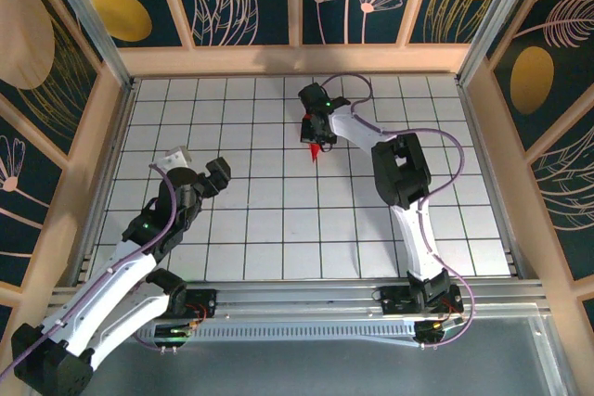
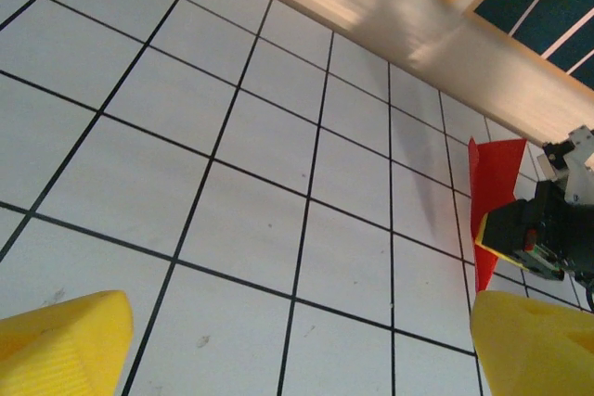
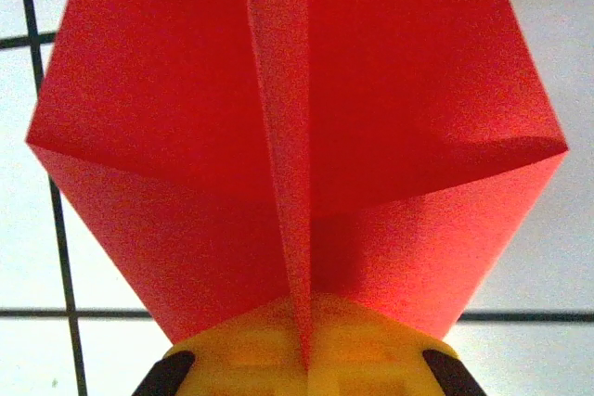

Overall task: Fold a paper plane with a square sheet of paper (fold left side to right side)
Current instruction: Place the paper plane at the top-center of the table.

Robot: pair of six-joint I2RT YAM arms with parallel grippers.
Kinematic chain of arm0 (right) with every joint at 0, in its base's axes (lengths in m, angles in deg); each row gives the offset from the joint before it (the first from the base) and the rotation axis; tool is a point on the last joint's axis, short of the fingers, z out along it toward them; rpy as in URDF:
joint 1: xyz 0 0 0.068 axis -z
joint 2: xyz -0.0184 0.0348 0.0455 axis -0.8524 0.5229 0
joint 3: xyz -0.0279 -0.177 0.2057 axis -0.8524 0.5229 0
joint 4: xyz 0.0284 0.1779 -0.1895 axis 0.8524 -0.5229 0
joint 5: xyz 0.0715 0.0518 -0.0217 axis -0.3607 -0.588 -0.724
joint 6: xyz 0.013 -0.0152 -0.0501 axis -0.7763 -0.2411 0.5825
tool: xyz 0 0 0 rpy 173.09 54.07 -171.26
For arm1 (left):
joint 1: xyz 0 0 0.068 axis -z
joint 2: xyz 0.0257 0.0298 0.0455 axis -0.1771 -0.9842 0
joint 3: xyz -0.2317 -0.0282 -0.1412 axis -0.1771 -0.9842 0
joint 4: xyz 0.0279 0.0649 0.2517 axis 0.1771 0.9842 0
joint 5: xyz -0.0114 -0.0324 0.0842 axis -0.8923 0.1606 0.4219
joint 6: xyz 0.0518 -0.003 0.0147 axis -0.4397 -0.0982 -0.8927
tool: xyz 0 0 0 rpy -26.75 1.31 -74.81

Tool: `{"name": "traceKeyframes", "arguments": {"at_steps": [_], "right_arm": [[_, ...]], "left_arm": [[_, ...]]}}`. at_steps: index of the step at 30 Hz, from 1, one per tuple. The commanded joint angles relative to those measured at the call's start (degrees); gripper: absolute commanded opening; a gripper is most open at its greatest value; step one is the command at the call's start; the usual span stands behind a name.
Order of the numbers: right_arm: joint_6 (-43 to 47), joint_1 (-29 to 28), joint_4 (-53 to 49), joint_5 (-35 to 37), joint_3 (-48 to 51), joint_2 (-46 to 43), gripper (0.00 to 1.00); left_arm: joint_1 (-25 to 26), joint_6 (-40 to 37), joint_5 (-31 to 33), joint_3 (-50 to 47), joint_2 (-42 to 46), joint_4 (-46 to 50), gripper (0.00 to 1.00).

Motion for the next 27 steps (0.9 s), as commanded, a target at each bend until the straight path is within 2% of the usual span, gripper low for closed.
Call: {"name": "traceKeyframes", "arguments": {"at_steps": [1, 12, 22, 27], "right_arm": [[-0.2, 1.4, -3.9, 2.3, -5.3, 3.0, 0.0], [1.5, 1.5, -5.9, 2.1, -8.5, 7.5, 0.0], [3.9, 1.3, -6.4, 0.5, -7.5, 7.9, 0.21], [5.3, 0.9, -6.6, 0.6, -6.7, 7.1, 0.28]], "left_arm": [[0.0, -1.0, 1.1, -0.8, -0.3, 1.5, 0.94], [0.0, -1.5, -0.9, -0.9, -3.6, -0.3, 0.94], [0.0, -1.4, -1.0, -0.8, -4.8, -0.5, 0.95], [0.0, -1.4, -0.5, -0.6, -4.9, -0.3, 0.95]]}}
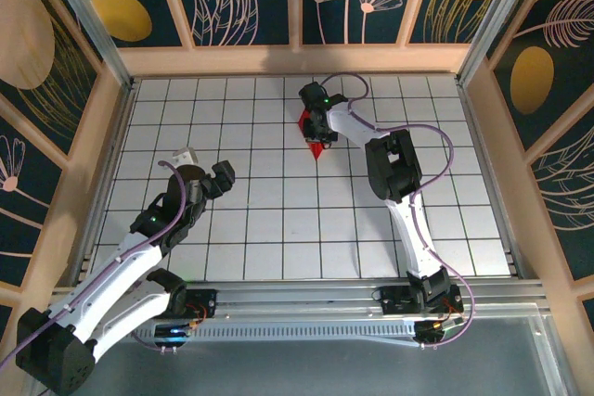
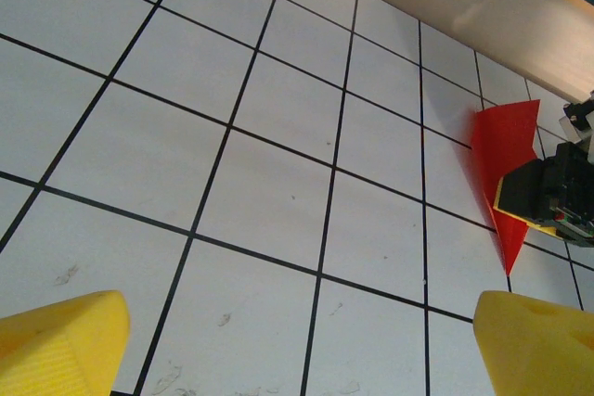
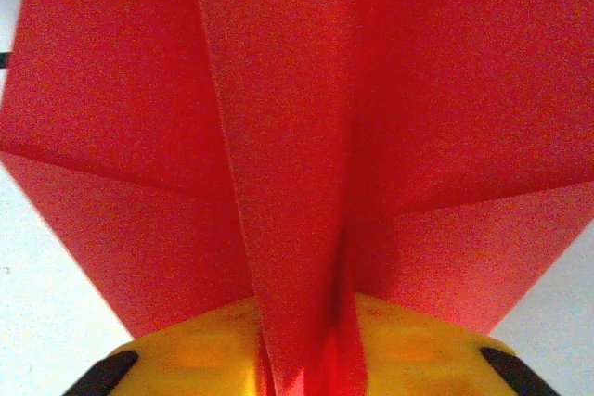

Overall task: Fold a paper plane with a square sheet of paper (fold left side to right side)
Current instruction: Place the paper plane at the top-center of the table.

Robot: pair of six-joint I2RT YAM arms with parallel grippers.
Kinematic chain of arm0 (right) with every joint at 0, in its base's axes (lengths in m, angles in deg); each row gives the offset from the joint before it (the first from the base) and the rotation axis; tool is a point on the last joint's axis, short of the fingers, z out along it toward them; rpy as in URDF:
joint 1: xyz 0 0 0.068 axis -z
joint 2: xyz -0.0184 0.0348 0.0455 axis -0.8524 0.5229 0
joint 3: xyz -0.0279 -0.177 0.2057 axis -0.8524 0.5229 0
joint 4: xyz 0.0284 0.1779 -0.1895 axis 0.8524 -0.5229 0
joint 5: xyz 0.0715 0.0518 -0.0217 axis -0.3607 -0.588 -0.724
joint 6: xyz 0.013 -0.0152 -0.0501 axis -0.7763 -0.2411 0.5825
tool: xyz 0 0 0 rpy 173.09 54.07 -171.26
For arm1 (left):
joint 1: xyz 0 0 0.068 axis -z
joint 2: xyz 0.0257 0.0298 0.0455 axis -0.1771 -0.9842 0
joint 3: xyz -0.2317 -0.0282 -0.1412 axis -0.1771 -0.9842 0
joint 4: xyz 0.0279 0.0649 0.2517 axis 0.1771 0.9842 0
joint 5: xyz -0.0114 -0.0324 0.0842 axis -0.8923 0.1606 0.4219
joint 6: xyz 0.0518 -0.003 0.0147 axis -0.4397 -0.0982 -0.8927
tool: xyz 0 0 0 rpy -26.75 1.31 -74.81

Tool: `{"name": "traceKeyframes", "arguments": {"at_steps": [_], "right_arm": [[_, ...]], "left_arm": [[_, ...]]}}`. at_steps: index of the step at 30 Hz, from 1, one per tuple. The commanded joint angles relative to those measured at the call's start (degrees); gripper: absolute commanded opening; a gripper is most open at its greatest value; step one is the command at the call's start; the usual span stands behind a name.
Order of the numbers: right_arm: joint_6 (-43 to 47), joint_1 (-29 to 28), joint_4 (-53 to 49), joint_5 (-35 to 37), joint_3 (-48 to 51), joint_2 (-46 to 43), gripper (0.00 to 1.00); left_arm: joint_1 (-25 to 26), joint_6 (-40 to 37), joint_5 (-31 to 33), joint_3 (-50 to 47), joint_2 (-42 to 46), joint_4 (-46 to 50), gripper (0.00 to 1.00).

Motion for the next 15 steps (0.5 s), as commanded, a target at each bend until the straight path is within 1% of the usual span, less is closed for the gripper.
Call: {"name": "traceKeyframes", "arguments": {"at_steps": [1, 7, 15], "right_arm": [[1.5, -0.5, -2.8, 0.4, 0.7, 0.3, 0.29], [3.2, -0.8, -2.7, 1.2, 2.3, -1.4, 0.35], [4.4, -0.8, -2.7, 2.5, 3.0, -4.7, 0.35]], "left_arm": [[0.0, -1.1, 0.1, -0.3, -0.3, -0.4, 0.95], [0.0, -1.1, 0.5, 0.0, -0.7, -0.2, 0.95], [0.0, -1.1, 1.1, 1.4, -2.0, 0.0, 0.97]]}}
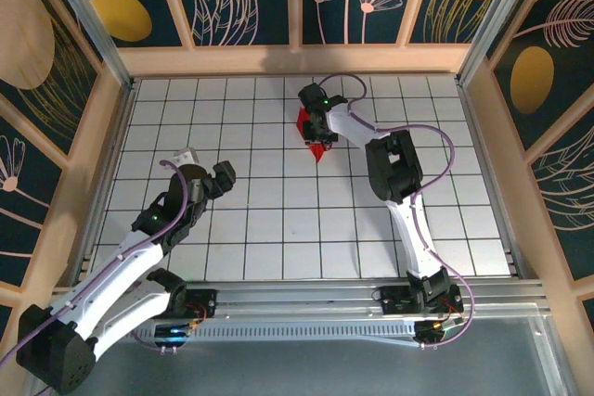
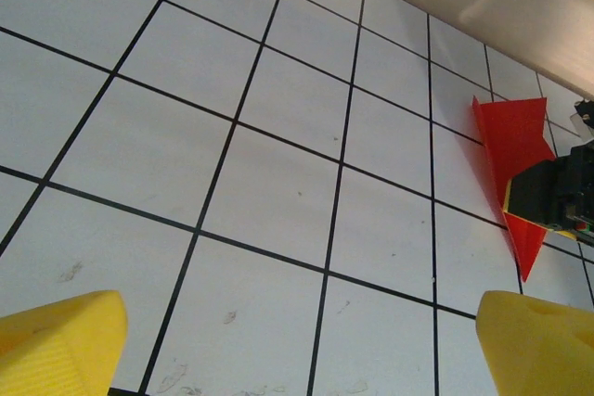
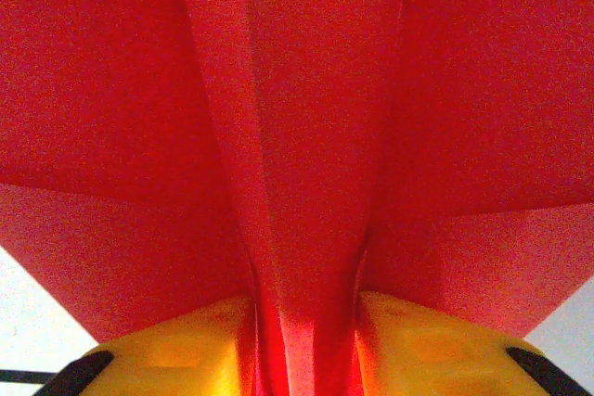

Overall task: Fold a paper plane with a square sheet of paper (fold left side to right side)
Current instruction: Place the paper plane at the top-center of the table.

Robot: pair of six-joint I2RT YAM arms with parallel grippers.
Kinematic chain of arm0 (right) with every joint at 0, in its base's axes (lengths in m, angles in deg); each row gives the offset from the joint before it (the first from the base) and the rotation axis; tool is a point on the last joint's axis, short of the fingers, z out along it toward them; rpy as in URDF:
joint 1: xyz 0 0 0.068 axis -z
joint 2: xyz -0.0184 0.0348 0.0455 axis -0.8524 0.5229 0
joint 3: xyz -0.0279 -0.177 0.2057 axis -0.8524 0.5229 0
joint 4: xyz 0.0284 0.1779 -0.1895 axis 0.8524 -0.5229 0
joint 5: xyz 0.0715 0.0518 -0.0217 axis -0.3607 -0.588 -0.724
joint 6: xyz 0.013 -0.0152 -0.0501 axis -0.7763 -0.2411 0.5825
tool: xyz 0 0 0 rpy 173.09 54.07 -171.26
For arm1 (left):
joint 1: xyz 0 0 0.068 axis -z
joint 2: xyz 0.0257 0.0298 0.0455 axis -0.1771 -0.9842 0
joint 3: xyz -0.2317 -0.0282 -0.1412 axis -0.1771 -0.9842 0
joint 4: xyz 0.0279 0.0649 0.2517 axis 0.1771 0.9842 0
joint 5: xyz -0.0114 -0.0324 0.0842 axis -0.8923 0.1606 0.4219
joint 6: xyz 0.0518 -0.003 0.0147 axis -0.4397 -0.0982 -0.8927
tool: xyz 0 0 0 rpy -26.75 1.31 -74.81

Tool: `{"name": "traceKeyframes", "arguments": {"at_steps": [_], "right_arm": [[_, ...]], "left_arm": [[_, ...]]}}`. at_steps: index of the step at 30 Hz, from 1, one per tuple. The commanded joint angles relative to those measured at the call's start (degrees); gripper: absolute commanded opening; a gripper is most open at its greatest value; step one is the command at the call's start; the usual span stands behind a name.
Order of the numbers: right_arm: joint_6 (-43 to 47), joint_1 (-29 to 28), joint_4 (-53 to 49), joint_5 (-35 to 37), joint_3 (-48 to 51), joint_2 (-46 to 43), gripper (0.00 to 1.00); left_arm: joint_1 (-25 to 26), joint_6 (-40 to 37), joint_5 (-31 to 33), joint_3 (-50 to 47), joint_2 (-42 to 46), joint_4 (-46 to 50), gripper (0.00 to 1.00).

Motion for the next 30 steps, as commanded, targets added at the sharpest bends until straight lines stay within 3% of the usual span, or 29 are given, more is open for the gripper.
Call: {"name": "traceKeyframes", "arguments": {"at_steps": [1, 20, 30], "right_arm": [[1.0, -0.4, -2.7, 1.9, 1.1, -3.7, 0.35], [-3.6, -0.4, -3.7, 0.0, 0.8, -6.8, 0.43], [-3.5, -2.2, -4.5, 2.3, 5.3, -17.6, 0.54]], "left_arm": [[0.0, -1.1, 0.6, 1.8, -1.1, 0.1, 0.97], [0.0, -0.9, -1.1, 4.6, -5.6, 0.1, 0.98], [-2.0, 0.5, -5.1, 6.8, -8.0, -1.6, 0.99]]}}
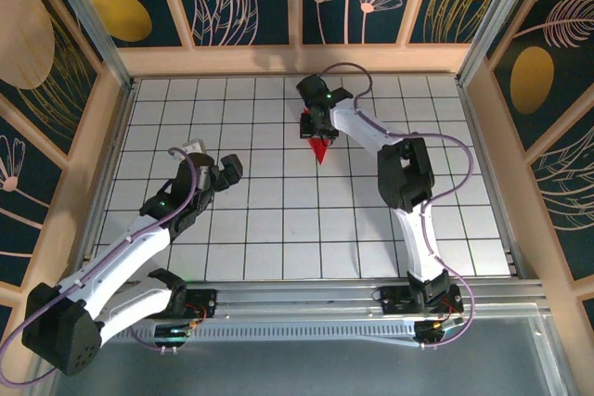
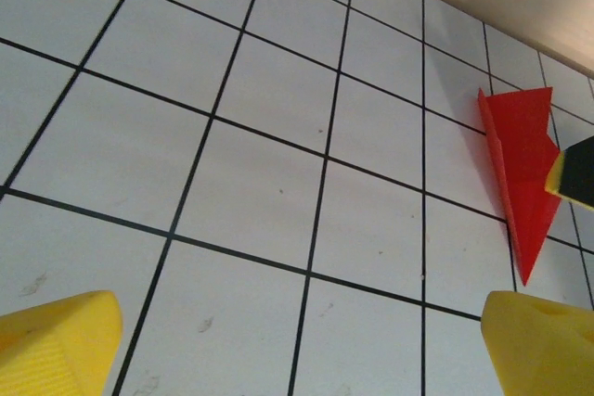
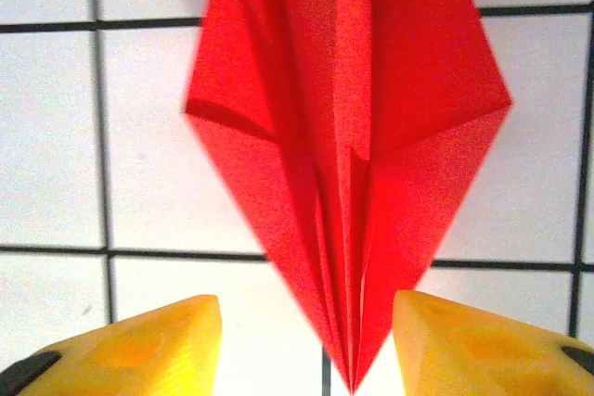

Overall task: Fold a paper plane with a square sheet of paper (fold left side to right side)
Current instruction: Place the paper plane at the top-center of the table, then reset both arms

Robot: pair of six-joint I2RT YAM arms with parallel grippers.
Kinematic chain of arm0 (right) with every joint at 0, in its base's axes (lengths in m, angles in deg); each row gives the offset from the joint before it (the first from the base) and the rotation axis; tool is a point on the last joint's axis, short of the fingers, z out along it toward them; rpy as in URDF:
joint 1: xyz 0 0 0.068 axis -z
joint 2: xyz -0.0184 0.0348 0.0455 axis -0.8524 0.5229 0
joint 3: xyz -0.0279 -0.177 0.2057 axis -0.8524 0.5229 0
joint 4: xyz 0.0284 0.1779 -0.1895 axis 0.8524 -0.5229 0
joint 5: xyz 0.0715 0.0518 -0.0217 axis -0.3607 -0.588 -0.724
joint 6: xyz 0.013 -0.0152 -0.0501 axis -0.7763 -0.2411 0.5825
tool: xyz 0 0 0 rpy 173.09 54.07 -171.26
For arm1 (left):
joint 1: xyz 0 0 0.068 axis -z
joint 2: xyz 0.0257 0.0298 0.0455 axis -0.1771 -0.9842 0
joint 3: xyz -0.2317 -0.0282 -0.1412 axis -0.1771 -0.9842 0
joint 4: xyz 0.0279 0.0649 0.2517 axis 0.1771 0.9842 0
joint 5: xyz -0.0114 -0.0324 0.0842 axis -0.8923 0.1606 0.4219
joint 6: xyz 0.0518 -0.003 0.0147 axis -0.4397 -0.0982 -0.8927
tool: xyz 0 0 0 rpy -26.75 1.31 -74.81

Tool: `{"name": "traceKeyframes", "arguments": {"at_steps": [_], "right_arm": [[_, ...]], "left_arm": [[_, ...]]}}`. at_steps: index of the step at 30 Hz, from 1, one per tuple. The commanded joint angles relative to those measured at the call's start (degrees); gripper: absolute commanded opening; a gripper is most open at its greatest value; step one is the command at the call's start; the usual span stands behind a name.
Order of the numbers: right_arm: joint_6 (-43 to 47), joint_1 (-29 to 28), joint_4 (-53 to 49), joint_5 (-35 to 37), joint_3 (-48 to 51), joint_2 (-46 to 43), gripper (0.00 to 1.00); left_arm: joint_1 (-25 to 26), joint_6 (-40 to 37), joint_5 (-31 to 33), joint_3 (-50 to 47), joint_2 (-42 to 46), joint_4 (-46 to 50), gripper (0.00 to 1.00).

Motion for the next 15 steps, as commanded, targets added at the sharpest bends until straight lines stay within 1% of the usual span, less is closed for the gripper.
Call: {"name": "traceKeyframes", "arguments": {"at_steps": [1, 4, 6, 9, 10, 14, 15], "right_arm": [[-0.2, -0.3, -0.5, 1.8, 3.6, -8.5, 0.55], [0.5, -0.2, 2.3, 3.5, 9.7, -15.5, 0.6], [1.3, 0.0, 4.9, 5.1, 14.2, -20.6, 0.66], [3.3, 1.0, 9.9, 7.5, 23.1, -29.2, 0.74], [3.9, 1.0, 11.6, 8.2, 26.4, -32.1, 0.76], [6.3, 6.5, 19.1, 8.9, 39.6, -42.5, 0.81], [7.0, 7.5, 20.9, 9.2, 42.4, -44.6, 0.83]], "left_arm": [[-2.2, 1.0, -3.3, 1.7, -0.6, -2.0, 0.99], [-6.0, 1.6, -6.0, 1.2, 0.1, -3.1, 0.99], [-7.9, 1.3, -5.3, 1.2, 1.0, -3.1, 0.99], [-9.1, -0.5, -0.4, 1.4, 2.8, -3.3, 0.99], [-9.2, -1.1, 2.2, 1.4, 3.5, -3.4, 0.99], [-9.3, -3.9, 11.5, 0.4, 6.4, -5.4, 0.99], [-9.3, -4.9, 12.7, -0.1, 7.2, -6.2, 0.99]]}}
